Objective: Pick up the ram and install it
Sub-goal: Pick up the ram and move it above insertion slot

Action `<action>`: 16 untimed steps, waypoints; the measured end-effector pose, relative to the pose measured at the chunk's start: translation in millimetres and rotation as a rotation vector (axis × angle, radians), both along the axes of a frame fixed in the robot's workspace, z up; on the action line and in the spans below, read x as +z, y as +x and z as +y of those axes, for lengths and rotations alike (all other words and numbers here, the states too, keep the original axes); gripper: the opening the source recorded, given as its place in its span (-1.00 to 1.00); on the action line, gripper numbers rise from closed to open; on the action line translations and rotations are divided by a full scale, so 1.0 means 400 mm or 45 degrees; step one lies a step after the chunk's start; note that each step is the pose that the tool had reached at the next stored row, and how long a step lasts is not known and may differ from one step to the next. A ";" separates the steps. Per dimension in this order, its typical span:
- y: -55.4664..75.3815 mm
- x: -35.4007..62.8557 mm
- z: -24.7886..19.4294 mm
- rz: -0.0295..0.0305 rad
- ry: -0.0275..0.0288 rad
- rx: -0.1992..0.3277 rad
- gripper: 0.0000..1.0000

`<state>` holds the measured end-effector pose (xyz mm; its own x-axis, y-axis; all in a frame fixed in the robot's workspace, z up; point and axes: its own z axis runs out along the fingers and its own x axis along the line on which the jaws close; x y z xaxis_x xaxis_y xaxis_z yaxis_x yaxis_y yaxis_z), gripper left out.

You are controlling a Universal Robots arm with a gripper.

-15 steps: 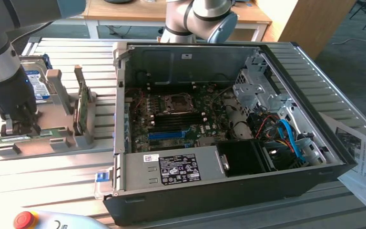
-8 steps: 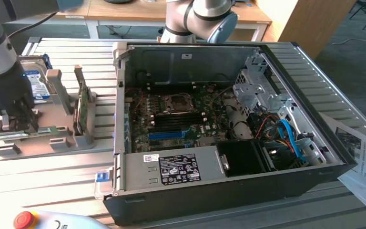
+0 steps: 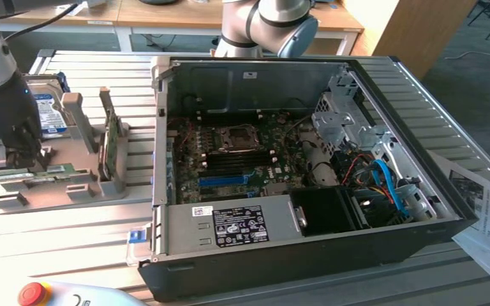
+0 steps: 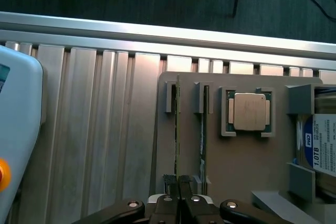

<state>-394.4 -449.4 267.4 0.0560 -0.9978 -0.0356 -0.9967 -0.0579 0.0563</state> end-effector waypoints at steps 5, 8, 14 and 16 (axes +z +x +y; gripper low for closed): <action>0.000 0.025 0.000 0.0000 0.0000 0.000 -0.76; 0.000 0.041 0.000 0.0000 0.0000 0.000 -0.76; 0.000 0.075 0.000 0.0001 0.0000 0.000 -0.76; 0.000 0.085 0.000 0.0000 0.0000 0.000 -0.76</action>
<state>-394.4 -449.4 301.5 0.0560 -0.9978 -0.0356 -0.9967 -0.0579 0.0563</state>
